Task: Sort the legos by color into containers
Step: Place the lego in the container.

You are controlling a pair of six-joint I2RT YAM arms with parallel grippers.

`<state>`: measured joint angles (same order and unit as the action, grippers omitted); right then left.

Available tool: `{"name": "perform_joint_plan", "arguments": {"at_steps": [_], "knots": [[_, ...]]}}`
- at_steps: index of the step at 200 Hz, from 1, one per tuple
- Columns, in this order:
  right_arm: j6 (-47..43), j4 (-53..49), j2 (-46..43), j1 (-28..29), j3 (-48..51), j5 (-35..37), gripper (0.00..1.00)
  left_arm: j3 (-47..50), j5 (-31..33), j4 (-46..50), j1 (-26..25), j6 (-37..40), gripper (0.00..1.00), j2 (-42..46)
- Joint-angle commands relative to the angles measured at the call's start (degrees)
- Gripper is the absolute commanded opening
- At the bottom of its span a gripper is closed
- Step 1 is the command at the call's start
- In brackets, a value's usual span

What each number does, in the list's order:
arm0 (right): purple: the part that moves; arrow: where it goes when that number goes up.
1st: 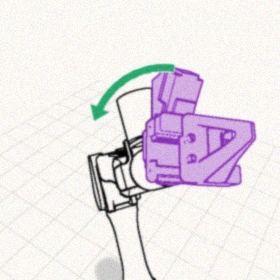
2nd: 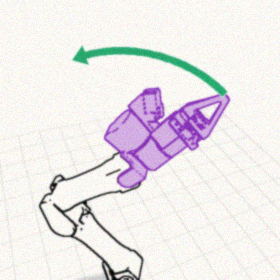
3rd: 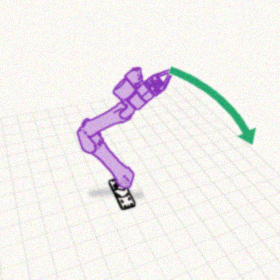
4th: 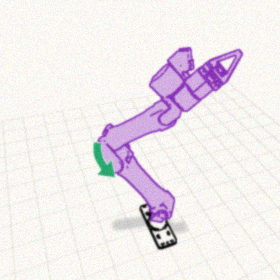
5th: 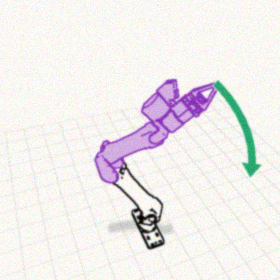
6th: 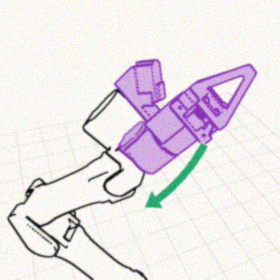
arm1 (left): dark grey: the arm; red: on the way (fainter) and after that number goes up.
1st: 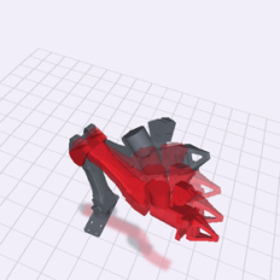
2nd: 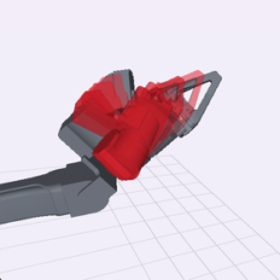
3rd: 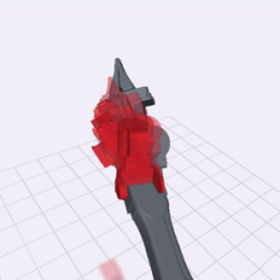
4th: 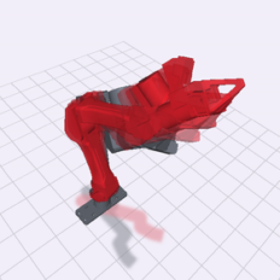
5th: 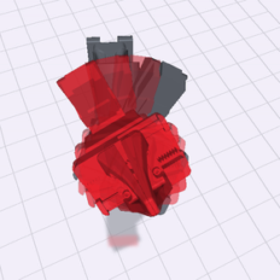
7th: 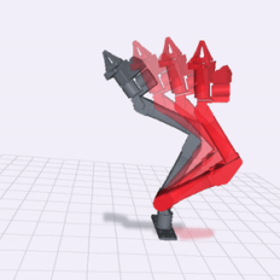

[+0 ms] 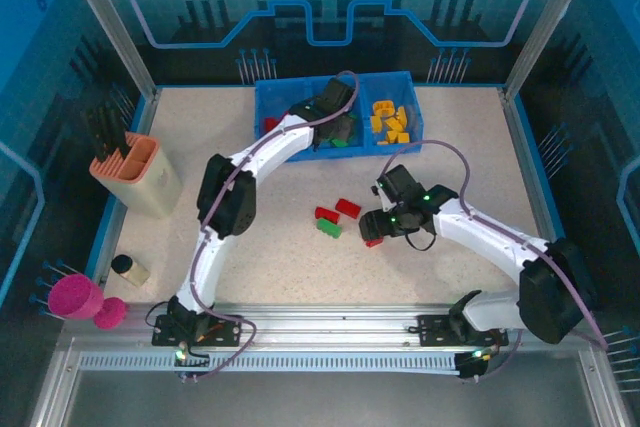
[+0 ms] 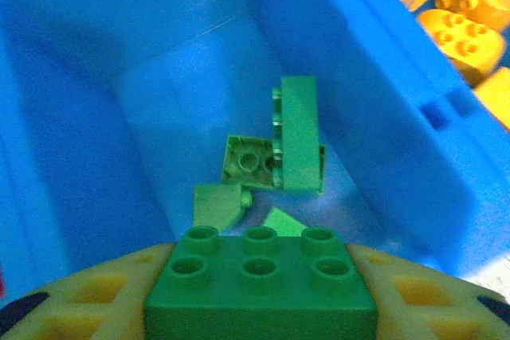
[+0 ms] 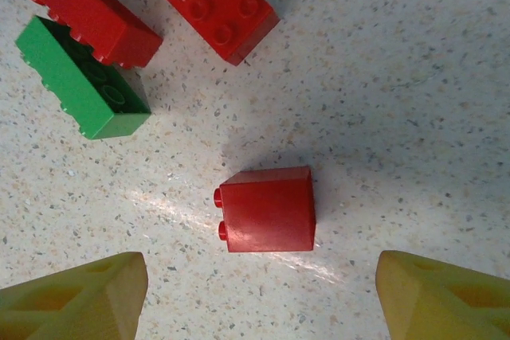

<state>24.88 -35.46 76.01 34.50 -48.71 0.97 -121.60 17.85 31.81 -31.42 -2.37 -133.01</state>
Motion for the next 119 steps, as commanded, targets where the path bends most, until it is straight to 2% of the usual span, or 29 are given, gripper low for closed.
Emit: {"name": "perform_joint_plan", "arguments": {"at_steps": [1, 73, 119], "knots": [[1.06, 1.25, 1.36, 1.5, 0.07, -0.56, 0.77, -7.15, 1.34, 1.66, 0.31, 2.13, 0.44, -3.85], [0.98, 0.72, 4.31, 3.37, -0.51, 2.55, 0.76, -20.7, 2.05, 3.7, 1.29, 2.2, 0.45, -14.85], [0.28, 1.53, 6.88, 3.38, 0.19, 2.79, 0.75, -22.98, 2.38, 2.77, 1.26, 1.9, 0.55, -16.64]]}}
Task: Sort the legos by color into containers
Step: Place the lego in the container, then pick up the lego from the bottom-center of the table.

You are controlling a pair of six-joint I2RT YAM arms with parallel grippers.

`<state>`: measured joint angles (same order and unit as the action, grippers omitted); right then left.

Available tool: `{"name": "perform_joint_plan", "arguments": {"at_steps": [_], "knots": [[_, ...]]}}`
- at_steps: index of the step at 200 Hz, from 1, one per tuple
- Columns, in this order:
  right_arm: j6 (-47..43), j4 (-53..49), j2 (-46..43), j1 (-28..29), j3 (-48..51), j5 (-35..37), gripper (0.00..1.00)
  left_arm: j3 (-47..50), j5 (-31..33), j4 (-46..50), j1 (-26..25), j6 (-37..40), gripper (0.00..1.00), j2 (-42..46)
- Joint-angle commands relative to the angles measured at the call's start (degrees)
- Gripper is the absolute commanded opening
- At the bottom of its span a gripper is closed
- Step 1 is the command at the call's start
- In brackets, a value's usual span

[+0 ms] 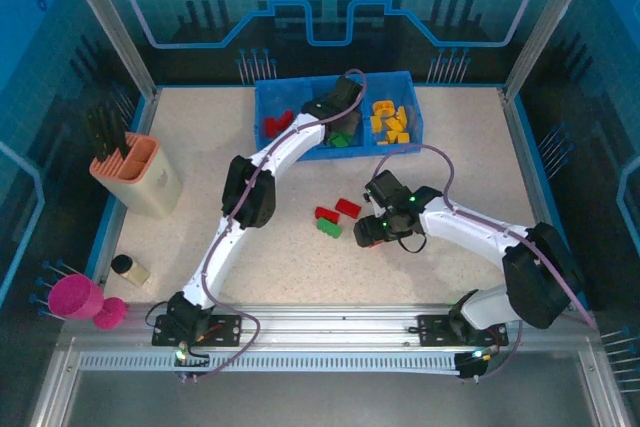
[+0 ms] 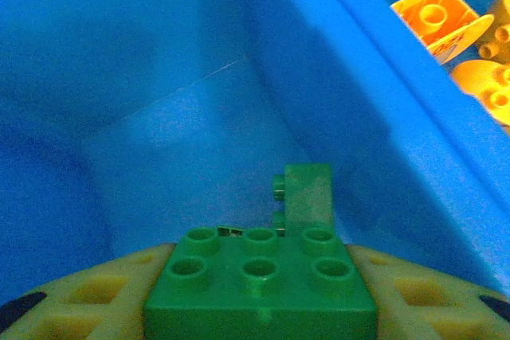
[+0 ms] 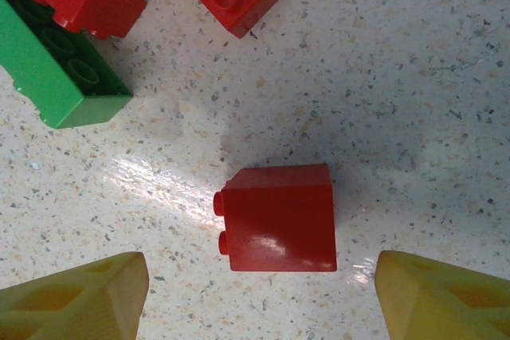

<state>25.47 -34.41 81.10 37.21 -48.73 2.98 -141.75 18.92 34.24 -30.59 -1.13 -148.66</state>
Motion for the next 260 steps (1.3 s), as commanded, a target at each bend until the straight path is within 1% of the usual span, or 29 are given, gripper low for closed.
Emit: {"name": "perform_joint_plan", "arguments": {"at_steps": [1, 16, 32, 68, 89, 120, 142, 162, 184, 201, 220, 260], "knots": [[-0.32, 0.53, 1.87, 0.67, 0.26, 0.79, 0.75, -2.83, 1.35, 0.37, 0.39, 0.67, 0.55, -1.01], [-0.7, 0.83, 3.15, 0.75, 0.3, 0.67, 0.75, -2.93, 1.54, 0.36, 0.42, 1.2, 0.58, -0.69], [-0.96, 1.51, 4.18, 0.72, 0.48, 0.7, 0.74, -2.98, 1.63, 0.38, 0.41, 1.8, 0.64, -0.33], [-2.63, 2.42, 6.32, 0.74, -0.49, 1.33, 0.74, -2.91, 1.22, 0.12, 0.4, 1.92, 0.7, 1.18], [-4.47, 2.55, 7.93, 0.72, -1.37, 2.13, 0.73, -2.91, 0.15, -0.04, 0.4, 1.83, 0.71, 3.15], [-6.35, 1.2, 11.33, 0.76, -4.73, 2.89, 0.64, -1.19, -0.49, 1.1, 0.04, 1.55, 0.72, 9.33], [-7.5, 0.53, 12.86, 0.85, -5.81, 2.69, 0.55, 3.23, -0.5, 0.21, -0.08, 1.33, 0.7, 15.7], [-8.96, -1.11, 13.82, 1.0, -6.84, 2.38, 0.43, 9.13, -0.85, -2.02, -0.09, 1.17, 0.67, 22.46], [-10.23, -3.67, 13.95, 1.03, -8.01, 2.56, 0.35, 17.1, -0.56, -7.11, 0.05, 1.9, 0.68, 30.06], [-11.26, -5.81, 13.24, 1.03, -9.43, 2.31, 0.31, 21.45, -1.93, -9.04, 0.31, 2.94, 0.7, 34.56], [-12.33, -8.48, 12.53, 1.07, -12.42, 1.94, 0.3, 25.26, -1.2, -9.14, 0.42, 3.38, 0.71, 38.8], [-14.94, -13.22, 13.32, 1.01, -24.66, 3.64, 0.29, 38.8, -0.52, -10.54, 1.03, 3.91, 0.72, 50.57]]}}
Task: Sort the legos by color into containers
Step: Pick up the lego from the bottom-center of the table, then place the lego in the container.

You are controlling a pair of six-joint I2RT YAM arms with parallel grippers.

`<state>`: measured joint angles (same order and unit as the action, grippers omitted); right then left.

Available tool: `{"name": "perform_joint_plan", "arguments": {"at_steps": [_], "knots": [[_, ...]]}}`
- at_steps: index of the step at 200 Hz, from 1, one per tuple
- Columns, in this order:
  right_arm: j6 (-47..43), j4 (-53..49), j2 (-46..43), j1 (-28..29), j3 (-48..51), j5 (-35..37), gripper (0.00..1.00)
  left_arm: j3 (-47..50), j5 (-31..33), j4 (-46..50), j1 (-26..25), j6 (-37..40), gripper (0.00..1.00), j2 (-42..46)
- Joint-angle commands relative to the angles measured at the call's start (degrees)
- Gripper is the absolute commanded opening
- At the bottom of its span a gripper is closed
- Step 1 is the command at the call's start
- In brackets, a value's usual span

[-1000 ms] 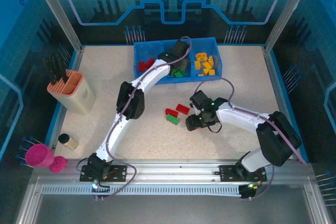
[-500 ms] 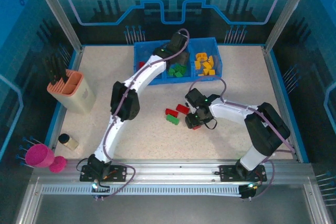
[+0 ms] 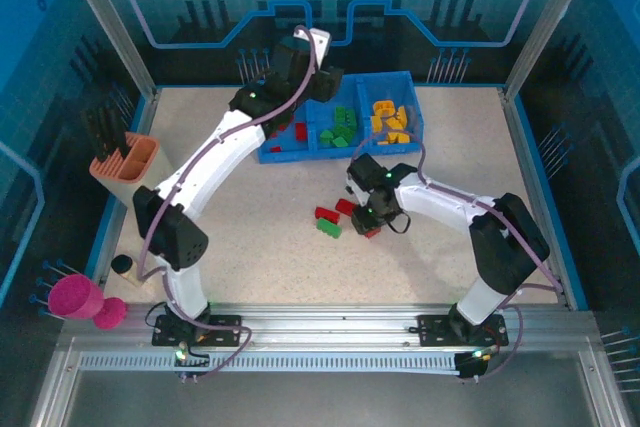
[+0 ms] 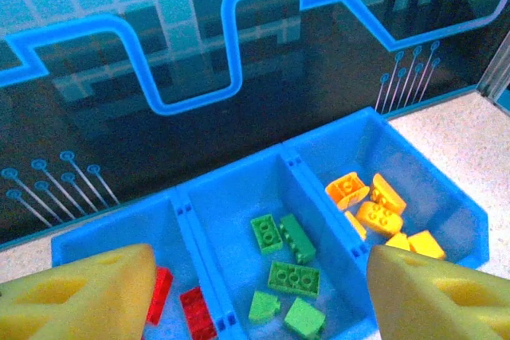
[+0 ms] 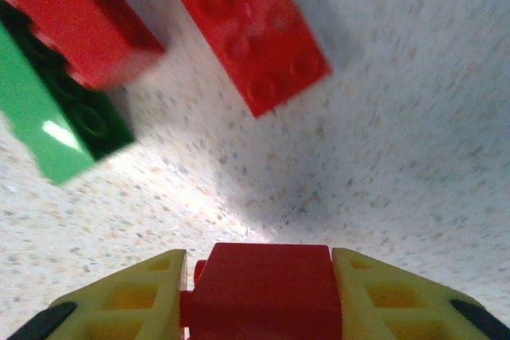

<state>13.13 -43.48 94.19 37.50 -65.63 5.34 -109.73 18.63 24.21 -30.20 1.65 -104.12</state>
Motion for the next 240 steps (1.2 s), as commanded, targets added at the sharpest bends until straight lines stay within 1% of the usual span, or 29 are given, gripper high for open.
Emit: {"name": "perform_joint_plan", "arguments": {"at_steps": [1, 17, 29, 46, 64, 115, 143, 158, 199, 223, 240], "knots": [[-2.67, -4.15, 0.3, 0.73, -8.07, 1.31, 0.3, 7.1, -0.34, -0.4, 0.74, 1.15, 0.72, 6.29], [-3.78, -2.93, 2.06, 0.57, -13.4, 1.74, 0.3, 12.3, 0.08, 1.47, 1.4, 0.26, 0.72, 11.27], [-4.83, -1.76, 4.45, 0.3, -17.84, 1.88, 0.3, 17.92, 0.72, 1.03, 1.96, -0.68, 0.72, 16.04], [-6.44, -1.12, 9.94, -0.12, -25.95, 1.67, 0.3, 26.47, 2.27, -0.1, 2.66, -2.55, 0.72, 23.16], [-8.7, -1.38, 16.55, -0.14, -35.5, 1.33, 0.3, 33.56, 3.18, 1.04, 2.78, -3.75, 0.73, 30.18], [-14.24, -6.8, 34.22, 0.19, -62.93, -0.28, 0.3, 44.59, 1.9, 13.53, 2.81, -8.51, 0.73, 44.41], [-15.94, -9.07, 43.1, 0.92, -75.67, -0.13, 0.3, 50.36, -0.43, 16.42, 2.78, -12.88, 0.73, 50.37], [-17.37, -7.5, 45.58, 1.56, -78.04, 0.82, 0.31, 52.21, -1.28, 17.54, 2.77, -14.43, 0.73, 52.08], [-20.71, 2.9, 48.9, 2.03, -76.85, 2.03, 0.31, 53.83, -5.29, 20.52, 2.78, -17.12, 0.73, 54.67], [-23.26, 9.84, 50.96, 2.89, -76.05, 4.56, 0.32, 57.69, -10.72, 19.12, 2.81, -20.01, 0.72, 57.2], [-25.31, 11.31, 53.69, 3.42, -78.25, 6.07, 0.33, 60.14, -14.32, 18.69, 2.71, -22.68, 0.72, 57.84]]}}
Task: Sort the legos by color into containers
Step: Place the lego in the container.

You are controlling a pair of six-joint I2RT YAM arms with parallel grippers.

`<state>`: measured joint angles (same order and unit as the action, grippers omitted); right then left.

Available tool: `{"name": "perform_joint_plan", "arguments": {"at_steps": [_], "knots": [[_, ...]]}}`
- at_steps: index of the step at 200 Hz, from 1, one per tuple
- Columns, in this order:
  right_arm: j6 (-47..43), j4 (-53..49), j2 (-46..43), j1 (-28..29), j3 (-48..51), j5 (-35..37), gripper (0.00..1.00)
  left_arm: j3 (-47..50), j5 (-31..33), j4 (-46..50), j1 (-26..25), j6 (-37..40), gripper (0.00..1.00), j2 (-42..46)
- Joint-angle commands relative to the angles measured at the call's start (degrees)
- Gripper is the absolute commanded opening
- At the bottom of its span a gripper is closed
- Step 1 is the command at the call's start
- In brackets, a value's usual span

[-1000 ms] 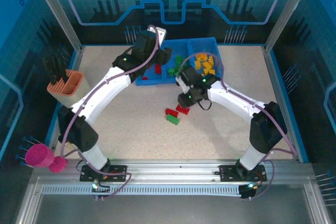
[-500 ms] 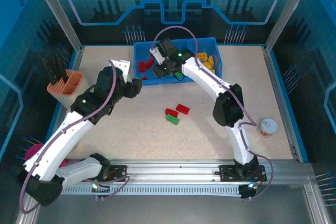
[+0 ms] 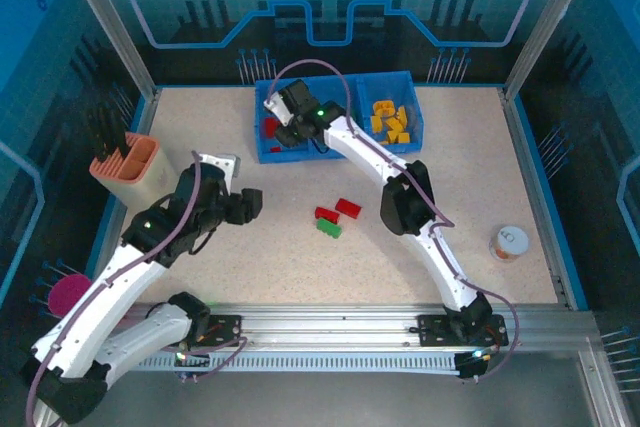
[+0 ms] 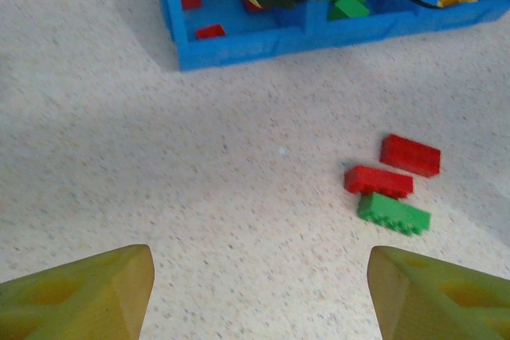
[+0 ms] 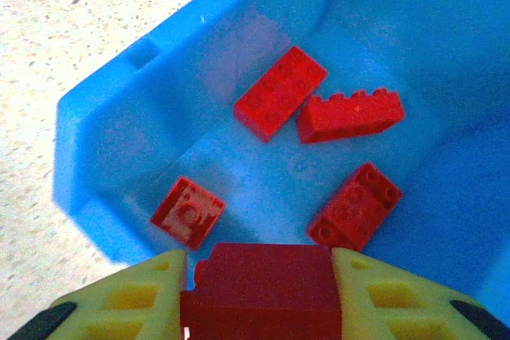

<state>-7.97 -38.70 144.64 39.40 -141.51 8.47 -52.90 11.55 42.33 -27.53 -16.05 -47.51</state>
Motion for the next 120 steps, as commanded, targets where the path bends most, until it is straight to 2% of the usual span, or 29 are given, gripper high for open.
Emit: {"name": "perform_joint_plan", "arguments": {"at_steps": [1, 42, 120], "knots": [[-4.36, 6.53, 3.44, 1.54, -2.63, 2.99, 0.33, 3.46, -7.46, 0.57, 0.03, -5.05, 0.73, 1.25], [-7.05, 6.7, 8.01, 1.97, -5.79, 4.97, 0.33, 7.46, -12.33, -1.72, -0.05, -9.42, 0.74, 2.69], [-7.74, 7.22, 9.27, 1.97, -5.14, 5.07, 0.38, 9.71, -8.44, 0.22, -3.53, -13.54, 0.75, 2.21]]}}
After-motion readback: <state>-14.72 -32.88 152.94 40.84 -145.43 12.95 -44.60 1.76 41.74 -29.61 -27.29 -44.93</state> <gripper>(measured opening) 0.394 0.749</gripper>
